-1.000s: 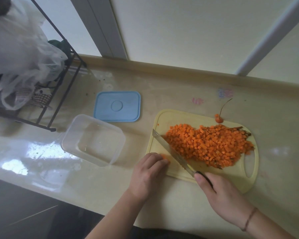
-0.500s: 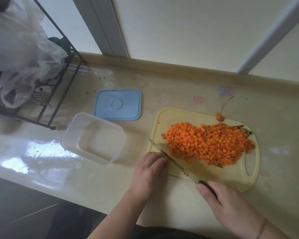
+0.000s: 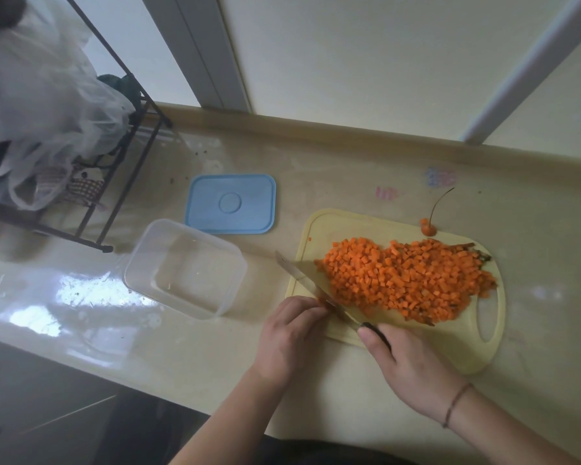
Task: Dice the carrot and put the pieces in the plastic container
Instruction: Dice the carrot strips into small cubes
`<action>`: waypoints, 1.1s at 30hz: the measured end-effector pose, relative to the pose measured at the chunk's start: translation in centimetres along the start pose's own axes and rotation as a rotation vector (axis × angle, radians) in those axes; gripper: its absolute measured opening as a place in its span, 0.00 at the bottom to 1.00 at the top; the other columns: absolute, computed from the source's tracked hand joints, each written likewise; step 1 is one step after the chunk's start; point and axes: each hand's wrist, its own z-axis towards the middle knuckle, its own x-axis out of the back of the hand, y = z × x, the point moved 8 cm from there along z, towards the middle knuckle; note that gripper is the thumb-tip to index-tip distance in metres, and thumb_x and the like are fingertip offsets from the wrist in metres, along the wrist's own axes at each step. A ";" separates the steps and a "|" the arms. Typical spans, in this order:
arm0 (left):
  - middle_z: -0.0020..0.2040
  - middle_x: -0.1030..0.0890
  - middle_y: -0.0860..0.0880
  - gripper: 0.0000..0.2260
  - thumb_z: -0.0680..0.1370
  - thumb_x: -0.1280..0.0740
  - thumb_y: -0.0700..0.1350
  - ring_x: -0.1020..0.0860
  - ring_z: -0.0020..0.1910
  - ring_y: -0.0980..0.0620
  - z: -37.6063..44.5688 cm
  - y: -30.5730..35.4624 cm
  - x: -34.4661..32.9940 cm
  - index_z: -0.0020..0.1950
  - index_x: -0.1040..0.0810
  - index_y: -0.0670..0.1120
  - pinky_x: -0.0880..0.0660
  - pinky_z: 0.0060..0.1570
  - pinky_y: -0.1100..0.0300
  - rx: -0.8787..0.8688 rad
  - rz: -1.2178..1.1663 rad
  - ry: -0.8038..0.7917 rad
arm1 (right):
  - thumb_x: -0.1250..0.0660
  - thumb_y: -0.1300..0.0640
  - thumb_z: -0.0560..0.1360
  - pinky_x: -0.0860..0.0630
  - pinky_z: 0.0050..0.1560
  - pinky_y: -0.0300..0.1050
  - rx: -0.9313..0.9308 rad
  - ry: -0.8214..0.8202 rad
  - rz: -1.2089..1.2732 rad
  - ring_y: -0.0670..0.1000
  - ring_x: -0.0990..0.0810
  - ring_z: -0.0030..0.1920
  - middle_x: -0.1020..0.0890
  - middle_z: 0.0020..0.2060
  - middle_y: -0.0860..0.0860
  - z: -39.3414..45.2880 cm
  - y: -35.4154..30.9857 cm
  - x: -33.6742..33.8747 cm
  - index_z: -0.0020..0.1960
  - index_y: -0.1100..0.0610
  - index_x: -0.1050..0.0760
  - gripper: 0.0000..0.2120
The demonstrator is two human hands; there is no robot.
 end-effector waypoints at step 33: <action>0.46 0.15 0.50 0.05 0.76 0.29 0.42 0.20 0.42 0.49 0.2 0.1 0.1 0.48 0.14 0.43 0.22 0.44 0.56 0.048 0.125 0.061 | 0.58 0.25 0.72 0.29 0.32 0.50 -0.018 0.005 -0.038 0.48 0.26 0.29 0.27 0.26 0.52 -2.7 0.4 0.5 0.32 0.53 0.36 0.33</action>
